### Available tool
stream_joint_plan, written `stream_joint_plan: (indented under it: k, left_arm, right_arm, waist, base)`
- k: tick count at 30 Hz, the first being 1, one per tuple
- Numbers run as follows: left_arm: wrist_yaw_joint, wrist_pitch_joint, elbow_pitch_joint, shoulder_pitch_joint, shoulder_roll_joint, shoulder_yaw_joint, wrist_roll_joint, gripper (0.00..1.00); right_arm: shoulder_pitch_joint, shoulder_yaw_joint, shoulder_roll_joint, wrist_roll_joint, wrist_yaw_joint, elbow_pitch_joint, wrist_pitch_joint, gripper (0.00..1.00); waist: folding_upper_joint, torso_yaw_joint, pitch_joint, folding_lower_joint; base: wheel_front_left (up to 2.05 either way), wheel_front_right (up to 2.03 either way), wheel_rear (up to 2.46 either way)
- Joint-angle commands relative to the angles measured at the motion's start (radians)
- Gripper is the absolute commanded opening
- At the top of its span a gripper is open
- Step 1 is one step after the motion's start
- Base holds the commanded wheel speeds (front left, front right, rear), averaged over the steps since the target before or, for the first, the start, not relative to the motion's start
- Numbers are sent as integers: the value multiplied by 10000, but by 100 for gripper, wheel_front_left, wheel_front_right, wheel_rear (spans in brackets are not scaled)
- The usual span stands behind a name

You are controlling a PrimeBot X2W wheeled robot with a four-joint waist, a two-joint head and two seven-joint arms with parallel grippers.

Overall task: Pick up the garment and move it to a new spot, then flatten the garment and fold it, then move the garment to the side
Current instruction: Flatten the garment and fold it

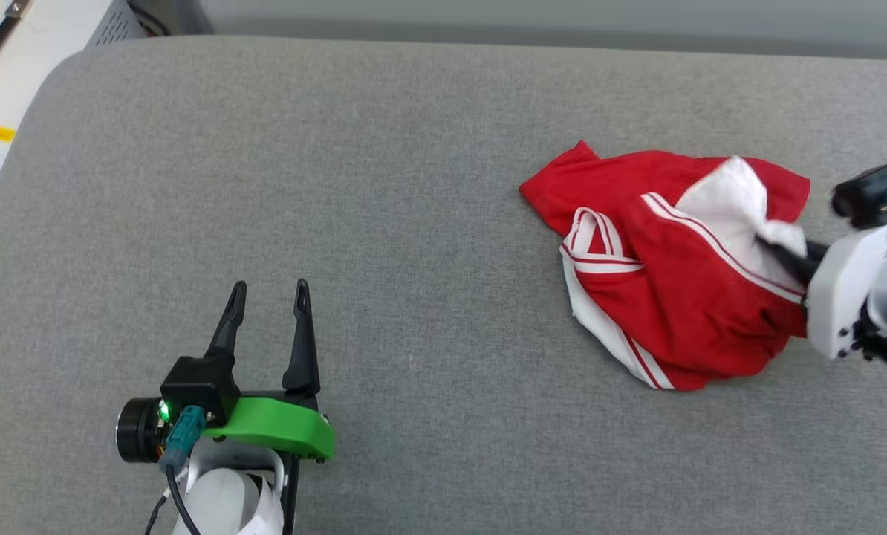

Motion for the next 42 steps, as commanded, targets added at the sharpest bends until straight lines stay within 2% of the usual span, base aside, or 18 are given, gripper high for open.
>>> stream_joint_plan:
  k: [1,5,11,17,20,23,26,27,28,29,31,36,39,42]
  left_arm:
    - [67,-57,29,124,-30,-14,1,100]
    - [97,-57,26,304,-30,-13,7,100]
    - [130,-57,-3,505,-30,-20,2,100]
    - [106,-57,23,553,-30,-47,3,100]
    - [82,-57,46,493,-30,-110,1,100]
    - [98,-57,47,494,-30,-92,5,100]
    - [102,-57,68,525,-30,-75,13,100]
    - [101,-57,74,537,-30,-74,14,100]
    - [101,-57,81,550,-30,-76,13,100]
    - [103,-57,87,560,-30,-76,13,100]
    - [114,-57,96,587,-30,-74,27,100]
    - [157,-57,49,674,-30,-14,79,100]
    - [175,-57,-10,729,-30,25,106,100]
    - [171,-57,-41,746,-30,53,132,100]
  right_arm:
    - [-88,-232,-191,237,-11,-104,-342,0]
    - [477,-922,-765,784,-11,-242,-1074,0]
    - [1865,-2077,-1311,1671,-11,598,-1873,0]
    - [3186,-2785,-1076,2546,-11,2412,-2024,0]
    - [3575,-2706,-842,2358,-11,3554,-2092,0]
    - [3719,-2904,-292,2782,-11,4059,-2108,0]
    - [3730,-2890,-100,2740,-11,4400,-2354,0]
    - [3680,-2928,-79,2682,-11,4523,-2567,31]
    - [3585,-3025,-59,2620,-11,4711,-2904,95]
    - [3501,-3135,-18,2614,-11,4843,-3175,100]
    - [3340,-3236,-1,2481,-11,4914,-3547,100]
    - [2649,-3833,-441,1390,-11,4669,-4056,100]
    - [2194,-4959,-662,60,-11,3732,-4070,100]
    - [2164,-5997,-554,-1239,-11,2414,-4072,100]
  waist:
    - [0,-173,-318,0]
    - [0,-274,-536,0]
    - [0,-367,-687,0]
    - [0,-389,-681,0]
    - [0,-317,-648,0]
    - [0,-325,-659,0]
    - [0,-335,-697,0]
    - [0,-338,-719,0]
    - [0,-342,-755,0]
    - [0,-347,-789,0]
    - [0,-351,-868,0]
    - [0,-404,-1019,0]
    - [0,-451,-1030,0]
    - [0,-471,-1018,0]
  base:
    - [0,0,0]
    - [0,0,0]
    - [0,0,0]
    - [0,0,0]
    - [0,0,0]
    - [0,0,0]
    - [0,0,0]
    - [0,0,0]
    - [0,0,0]
    - [0,0,0]
    - [0,0,0]
    - [0,0,0]
    - [0,0,0]
    - [0,0,0]
